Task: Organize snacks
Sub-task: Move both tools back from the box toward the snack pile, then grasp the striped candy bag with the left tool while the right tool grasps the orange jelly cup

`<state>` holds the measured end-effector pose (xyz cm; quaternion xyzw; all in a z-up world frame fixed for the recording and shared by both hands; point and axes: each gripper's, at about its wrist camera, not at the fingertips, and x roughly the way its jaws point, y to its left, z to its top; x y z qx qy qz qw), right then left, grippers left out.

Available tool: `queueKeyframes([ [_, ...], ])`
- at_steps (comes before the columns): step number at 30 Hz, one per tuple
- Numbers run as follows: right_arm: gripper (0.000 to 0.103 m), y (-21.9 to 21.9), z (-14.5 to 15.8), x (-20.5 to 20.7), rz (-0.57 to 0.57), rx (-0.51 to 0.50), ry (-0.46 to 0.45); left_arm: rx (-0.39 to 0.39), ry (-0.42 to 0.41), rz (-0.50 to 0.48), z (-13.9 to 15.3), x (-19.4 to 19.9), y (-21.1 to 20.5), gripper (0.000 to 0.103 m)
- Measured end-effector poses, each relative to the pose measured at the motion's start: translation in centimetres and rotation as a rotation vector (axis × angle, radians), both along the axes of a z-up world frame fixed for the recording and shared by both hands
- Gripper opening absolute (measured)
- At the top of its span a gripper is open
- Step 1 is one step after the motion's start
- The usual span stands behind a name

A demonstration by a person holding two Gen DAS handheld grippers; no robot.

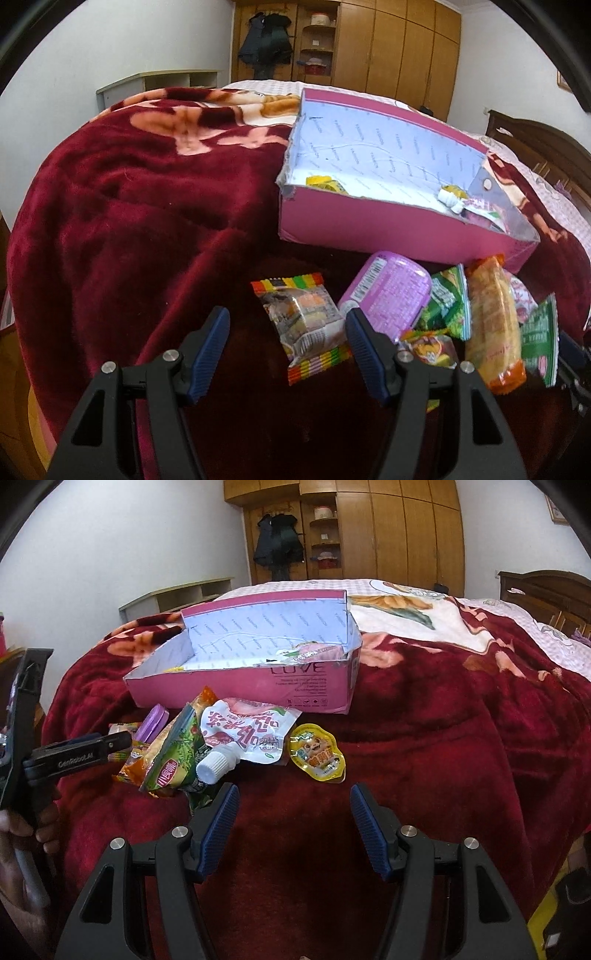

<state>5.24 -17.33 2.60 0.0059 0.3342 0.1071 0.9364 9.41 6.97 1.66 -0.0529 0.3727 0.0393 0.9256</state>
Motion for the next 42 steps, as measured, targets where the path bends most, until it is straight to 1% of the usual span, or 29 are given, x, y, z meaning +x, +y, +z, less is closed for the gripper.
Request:
queueKeyframes([
  [7,0.064,-0.3,-0.7,0.6,0.001,0.035,0.029,0.013,-0.006,-0.002,-0.3,0.5,-0.3,0.069],
  [11,0.064,-0.4,-1.1,0.6,0.003,0.052,0.035,-0.006,-0.004,0.002,-0.4,1.0,0.0,0.069],
  [13,0.064,-0.5,-1.3,0.7,0.003,0.059,0.038,-0.021,-0.005,0.002,-0.4,1.1,0.2,0.066],
  [16,0.064,-0.6,-1.4,0.7,0.004,0.067,0.036,-0.025,-0.011,-0.018,-0.4,1.0,-0.1,0.054],
  [17,0.064,-0.6,-1.3,0.7,0.004,0.070,0.035,-0.023,-0.015,-0.033,-0.3,0.9,-0.3,0.046],
  [18,0.064,-0.7,-1.3,0.6,0.005,0.072,0.035,-0.020,-0.018,-0.041,-0.3,0.9,-0.5,0.044],
  [20,0.064,-0.8,-1.3,0.7,0.004,0.077,0.039,-0.012,-0.025,-0.044,-0.1,0.7,-0.7,0.044],
  [25,0.064,-0.9,-1.2,0.7,0.001,0.080,0.034,-0.049,-0.036,-0.052,0.1,-0.2,-0.4,0.043],
  [29,0.064,-0.9,-0.9,0.6,-0.005,0.078,0.030,-0.049,-0.051,-0.058,0.2,-1.2,-0.3,0.043],
  [33,0.064,-1.1,-0.7,0.9,-0.039,0.070,0.030,-0.072,-0.046,-0.051,-0.2,-1.2,0.2,0.043],
  [36,0.064,-1.0,-0.6,1.5,-0.044,0.050,0.034,-0.080,-0.046,-0.051,-0.3,-1.3,0.2,0.043],
  [40,0.064,-0.7,-0.9,3.3,-0.049,0.008,0.075,-0.085,-0.043,-0.048,-0.5,-1.1,0.4,0.043],
  [42,0.064,-0.5,-0.9,4.0,-0.040,-0.005,0.080,-0.095,-0.045,-0.047,-0.5,-1.1,0.7,0.043],
])
